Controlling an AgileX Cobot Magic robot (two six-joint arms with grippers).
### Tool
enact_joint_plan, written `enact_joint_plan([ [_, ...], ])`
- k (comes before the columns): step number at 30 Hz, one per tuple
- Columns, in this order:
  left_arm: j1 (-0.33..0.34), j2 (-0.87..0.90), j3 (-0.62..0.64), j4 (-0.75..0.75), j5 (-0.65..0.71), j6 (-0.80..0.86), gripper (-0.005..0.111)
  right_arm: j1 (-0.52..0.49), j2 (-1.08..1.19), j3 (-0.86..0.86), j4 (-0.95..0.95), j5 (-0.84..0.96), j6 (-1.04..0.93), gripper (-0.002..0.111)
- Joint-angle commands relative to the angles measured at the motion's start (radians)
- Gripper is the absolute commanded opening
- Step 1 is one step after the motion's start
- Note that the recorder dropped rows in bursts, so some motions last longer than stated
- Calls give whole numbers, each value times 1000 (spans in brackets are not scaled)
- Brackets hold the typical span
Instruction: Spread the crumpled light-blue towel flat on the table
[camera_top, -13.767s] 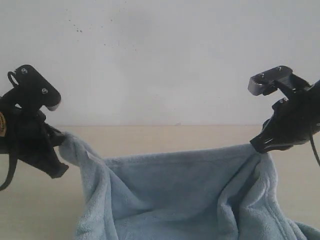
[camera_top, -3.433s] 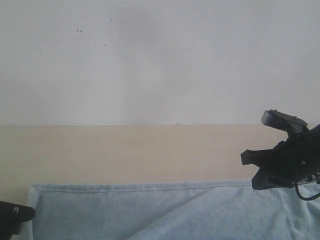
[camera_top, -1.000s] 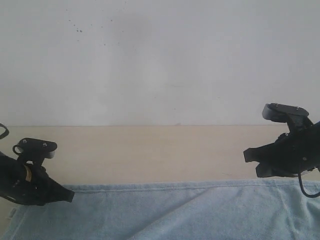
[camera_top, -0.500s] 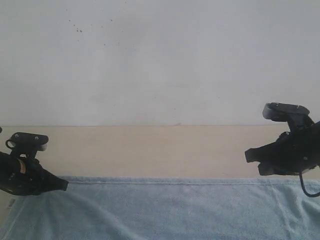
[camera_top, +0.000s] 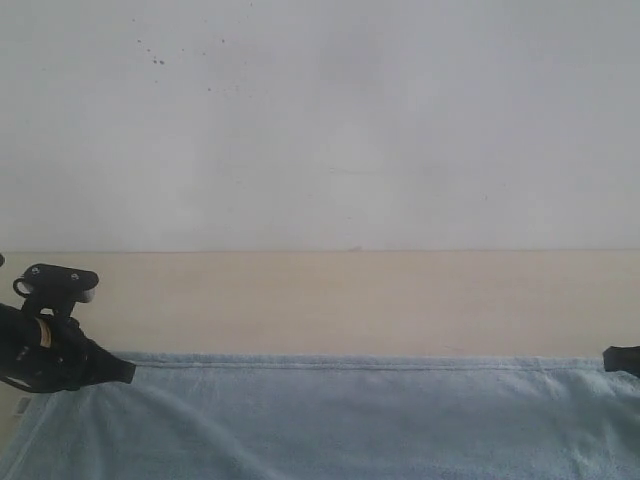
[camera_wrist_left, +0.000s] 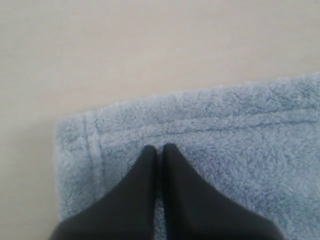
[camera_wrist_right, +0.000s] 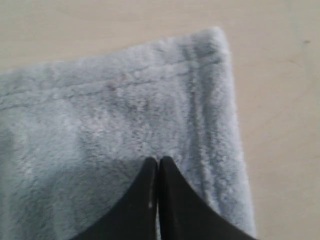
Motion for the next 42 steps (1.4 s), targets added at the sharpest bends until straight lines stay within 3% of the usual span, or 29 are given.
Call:
enact_joint_plan([
  [1,10,21,6,4,34,8,4,-21,29,-2,26,-40,-36,0],
  [16,10,21,6,4,-1,8,4,-18,122,-4,26,-190,-53,0],
  [22,10,5,6,0,-49,-18,4,-18,113,-67,34,-59,-53,0],
  [30,20,-255,6,-31,-142,-83,4,-17,-49,-149,101,116,-58,0],
  [32,37,-352,11,-160,-93,-83,4,12,-131,-134,110,118,-82,0],
  [34,46,-476,99,-284,-124,-83,4,95,-272,-26,120,-21,-142,0],
  [36,46,-673,335,-325,-302,-68,4,292,-542,265,118,-506,-200,0],
  [38,55,-852,552,-533,-424,95,4,405,-742,491,102,-732,-191,0],
  [40,55,-997,693,-804,-416,370,4,436,-897,589,102,-755,-127,0],
  [42,55,-1182,753,-963,-289,497,4,436,-1059,602,104,-600,-123,0],
])
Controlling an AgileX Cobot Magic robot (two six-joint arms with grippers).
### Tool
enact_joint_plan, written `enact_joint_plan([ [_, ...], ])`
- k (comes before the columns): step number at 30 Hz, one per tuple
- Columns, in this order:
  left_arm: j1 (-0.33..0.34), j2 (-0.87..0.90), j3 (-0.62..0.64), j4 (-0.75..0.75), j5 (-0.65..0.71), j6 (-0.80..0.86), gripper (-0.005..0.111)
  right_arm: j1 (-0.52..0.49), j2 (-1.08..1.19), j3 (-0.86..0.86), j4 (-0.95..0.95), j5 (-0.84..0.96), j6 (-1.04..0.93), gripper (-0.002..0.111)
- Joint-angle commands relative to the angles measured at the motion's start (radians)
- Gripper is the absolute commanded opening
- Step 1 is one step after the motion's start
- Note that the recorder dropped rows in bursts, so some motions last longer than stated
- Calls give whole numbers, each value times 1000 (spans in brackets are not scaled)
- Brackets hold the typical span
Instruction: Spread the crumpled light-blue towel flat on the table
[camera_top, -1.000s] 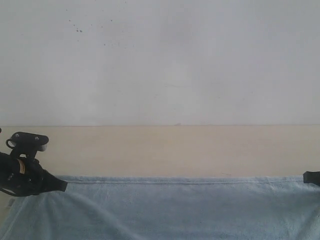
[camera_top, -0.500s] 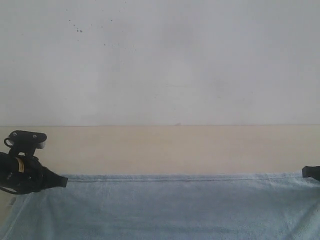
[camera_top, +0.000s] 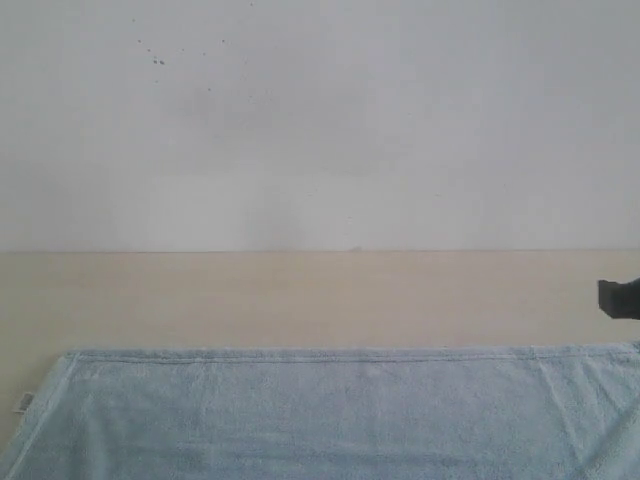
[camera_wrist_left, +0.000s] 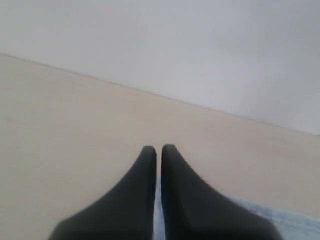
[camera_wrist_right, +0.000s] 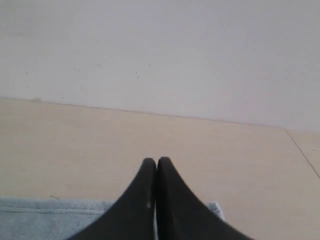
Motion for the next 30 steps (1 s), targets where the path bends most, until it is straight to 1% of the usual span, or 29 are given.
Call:
enact_joint_plan([
  [1,2,-330,114,-286,193,270,4,13,-314,52,5,147,26,0],
  [2,2,-417,114,-279,263,306,4,13,-427,52,5,189,24,0],
  [3,2,-479,114,-279,285,311,4,13,-500,52,5,202,18,0],
  [4,2,-550,114,-279,295,327,4,13,-570,52,5,204,16,0],
  [5,2,-654,114,-279,297,395,4,13,-683,52,5,204,-1,0],
  [6,2,-711,114,-279,297,438,4,13,-737,52,5,210,-16,0],
  [7,2,-810,114,-279,310,499,4,13,-820,52,5,246,-53,0],
  [8,2,-916,114,-279,344,534,4,13,-888,52,5,332,-105,0],
  [9,2,-966,114,-279,373,537,4,13,-909,53,5,377,-130,0],
  [10,2,-1045,114,-279,447,537,4,13,-949,53,5,503,-164,0],
  [11,2,-1083,116,-278,495,537,4,13,-959,53,5,567,-162,0],
  [12,2,-1085,127,-266,585,545,4,13,-967,54,7,688,-118,0],
  [13,2,-1085,134,-256,627,545,4,13,-967,60,7,731,-64,0],
  [14,2,-1085,153,-256,697,543,4,13,-960,98,3,747,14,0],
  [18,2,-1065,182,-261,718,543,4,13,-948,217,-74,713,27,0],
  [22,2,-1067,182,-287,708,543,4,13,-950,300,-70,726,27,0],
  [30,2,-1067,182,-287,708,543,4,13,-950,315,-69,736,29,0],
])
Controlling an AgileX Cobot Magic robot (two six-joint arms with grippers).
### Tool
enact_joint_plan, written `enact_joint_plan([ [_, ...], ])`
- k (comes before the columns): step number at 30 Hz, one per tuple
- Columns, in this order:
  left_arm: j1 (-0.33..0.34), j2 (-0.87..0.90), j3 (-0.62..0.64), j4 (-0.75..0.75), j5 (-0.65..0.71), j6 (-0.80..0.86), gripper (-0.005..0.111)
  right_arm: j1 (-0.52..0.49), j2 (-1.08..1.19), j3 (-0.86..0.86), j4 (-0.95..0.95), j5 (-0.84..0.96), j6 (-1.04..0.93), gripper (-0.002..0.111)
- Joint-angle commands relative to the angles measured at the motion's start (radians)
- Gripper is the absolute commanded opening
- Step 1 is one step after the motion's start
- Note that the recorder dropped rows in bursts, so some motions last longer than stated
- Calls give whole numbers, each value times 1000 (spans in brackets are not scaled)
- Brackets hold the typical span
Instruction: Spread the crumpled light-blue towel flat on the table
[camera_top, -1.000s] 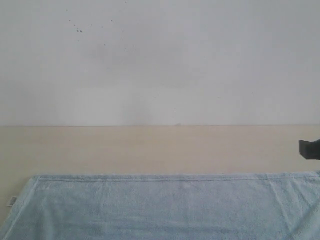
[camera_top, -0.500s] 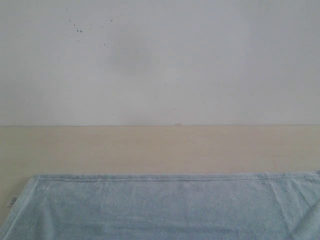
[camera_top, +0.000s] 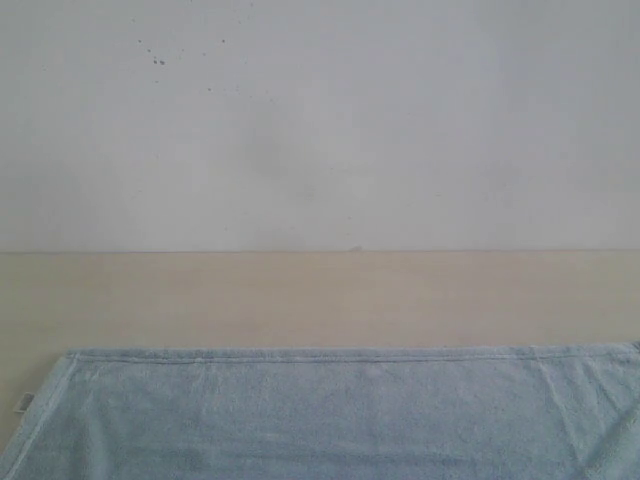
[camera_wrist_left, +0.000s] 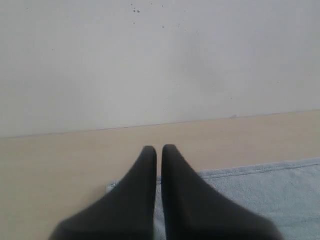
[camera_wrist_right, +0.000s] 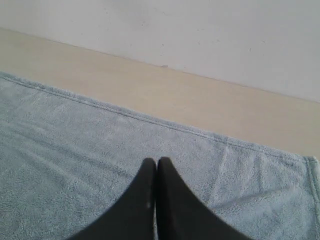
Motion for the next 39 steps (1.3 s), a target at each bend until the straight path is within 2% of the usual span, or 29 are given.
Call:
enact_joint_plan([
  [1,2,4,5,-11,-4,5,4,6,3,1,-7,-4,2,0],
  [4,2,4,5,-11,-4,5,4,88,0,1,-7,-15,7,0],
  [8,2,4,5,-11,-4,5,4,158,-88,53,-221,-130,21,0],
  [11,2,4,5,-11,-7,5,4,127,-148,123,-228,-266,165,0],
  [16,2,0,5,-7,-5,5,4,4,-148,123,-508,-102,483,0],
  [19,2,0,5,-2,-8,5,4,-73,-148,123,-525,3,586,0],
  [23,2,0,5,-2,-8,5,4,-131,-148,123,-535,-13,604,0],
  [39,2,0,5,-2,-8,5,4,-131,-148,123,-549,-20,595,0],
])
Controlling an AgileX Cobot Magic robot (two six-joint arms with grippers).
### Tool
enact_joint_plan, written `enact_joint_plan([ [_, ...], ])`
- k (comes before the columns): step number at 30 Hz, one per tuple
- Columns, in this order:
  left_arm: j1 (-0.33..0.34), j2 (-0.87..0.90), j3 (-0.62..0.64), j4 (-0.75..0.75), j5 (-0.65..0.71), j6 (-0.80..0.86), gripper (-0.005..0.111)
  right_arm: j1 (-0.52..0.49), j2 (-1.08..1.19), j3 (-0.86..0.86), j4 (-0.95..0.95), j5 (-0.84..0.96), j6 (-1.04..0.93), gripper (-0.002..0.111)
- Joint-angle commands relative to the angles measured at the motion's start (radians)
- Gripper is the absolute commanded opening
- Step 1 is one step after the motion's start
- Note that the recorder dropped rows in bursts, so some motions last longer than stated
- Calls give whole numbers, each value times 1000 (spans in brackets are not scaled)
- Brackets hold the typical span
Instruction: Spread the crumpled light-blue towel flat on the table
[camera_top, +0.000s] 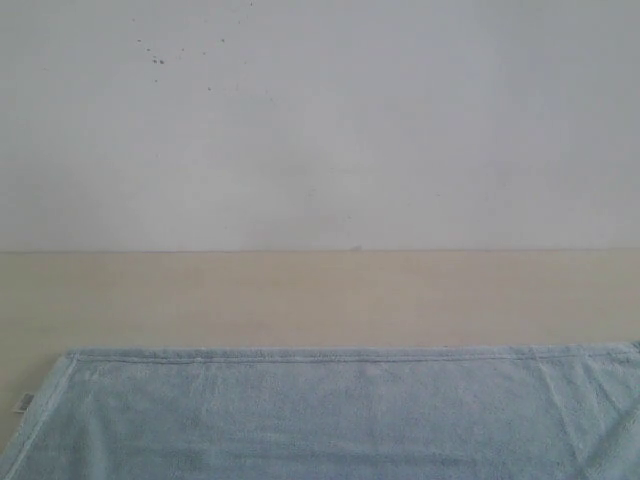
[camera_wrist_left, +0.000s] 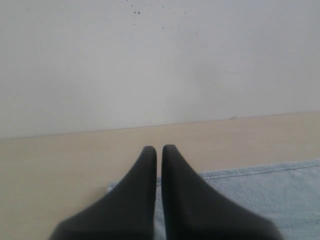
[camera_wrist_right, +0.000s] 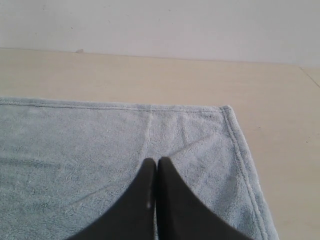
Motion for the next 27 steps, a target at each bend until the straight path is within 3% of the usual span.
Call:
enact_joint_plan([
  [1,2,0,5,2,-4,3,4,-4,-4,0,-7,-10,0,0],
  [8,2,0,5,35,-3,3,4,-4,-4,0,-7,-10,0,0],
  [11,2,-2,20,335,-3,-22,4,-4,-4,0,-7,-10,1,0],
  [12,2,-4,35,402,-5,-80,4,-4,-4,0,-7,-10,1,0],
  [17,2,-14,166,362,-4,-567,4,-4,-4,0,-7,-10,1,0],
  [20,2,-14,166,496,-16,-637,4,-4,-4,0,-7,-10,1,0],
  [27,2,-14,166,509,27,-599,4,-4,-4,0,-7,-10,1,0],
])
